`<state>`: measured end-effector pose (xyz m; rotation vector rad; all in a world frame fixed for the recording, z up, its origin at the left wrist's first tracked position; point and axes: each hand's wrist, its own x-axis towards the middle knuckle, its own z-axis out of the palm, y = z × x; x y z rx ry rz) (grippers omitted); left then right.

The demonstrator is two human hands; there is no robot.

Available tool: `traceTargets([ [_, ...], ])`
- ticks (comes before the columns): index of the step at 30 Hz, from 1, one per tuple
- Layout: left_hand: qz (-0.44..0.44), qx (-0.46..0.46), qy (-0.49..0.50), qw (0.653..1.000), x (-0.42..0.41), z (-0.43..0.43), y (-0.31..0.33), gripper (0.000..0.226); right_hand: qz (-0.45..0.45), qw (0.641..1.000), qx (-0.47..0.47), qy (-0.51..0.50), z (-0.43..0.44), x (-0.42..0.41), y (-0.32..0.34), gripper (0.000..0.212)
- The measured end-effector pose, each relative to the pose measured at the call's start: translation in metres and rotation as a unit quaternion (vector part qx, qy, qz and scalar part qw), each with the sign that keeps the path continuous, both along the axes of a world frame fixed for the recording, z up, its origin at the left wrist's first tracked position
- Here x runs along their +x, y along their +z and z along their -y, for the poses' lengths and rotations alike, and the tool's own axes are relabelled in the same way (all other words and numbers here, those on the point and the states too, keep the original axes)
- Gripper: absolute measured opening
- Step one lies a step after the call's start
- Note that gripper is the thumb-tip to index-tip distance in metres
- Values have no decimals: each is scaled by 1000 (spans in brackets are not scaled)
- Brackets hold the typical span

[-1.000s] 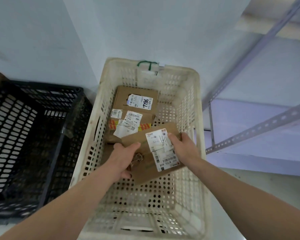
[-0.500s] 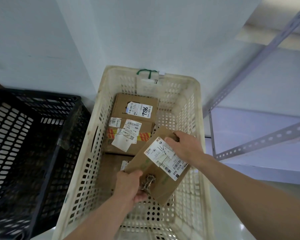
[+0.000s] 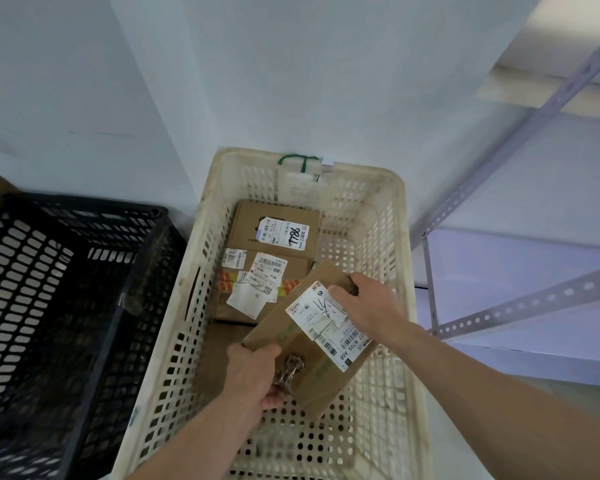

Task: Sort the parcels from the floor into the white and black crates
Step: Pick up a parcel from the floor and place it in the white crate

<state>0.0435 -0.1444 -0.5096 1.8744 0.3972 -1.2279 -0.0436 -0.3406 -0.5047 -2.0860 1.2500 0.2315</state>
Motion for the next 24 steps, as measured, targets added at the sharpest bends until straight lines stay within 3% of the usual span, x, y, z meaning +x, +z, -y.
traceTargets([
  [7,-17,2,8,1000,-3,0,1,47,-20,999,-12,39,1,11,4,26],
  [12,-53,-7,23,998,-15,0,0,34,-77,991,-55,92,6,16,-1,35],
  [16,-84,-12,38,996,-31,0,-3,11,-108,982,-85,129,8,12,-8,38],
  [21,-155,-22,51,986,-53,1,-18,5,-130,972,-94,173,4,14,-22,31],
  [24,-169,-20,58,984,-60,3,-33,12,-155,962,-106,199,2,16,-32,38],
])
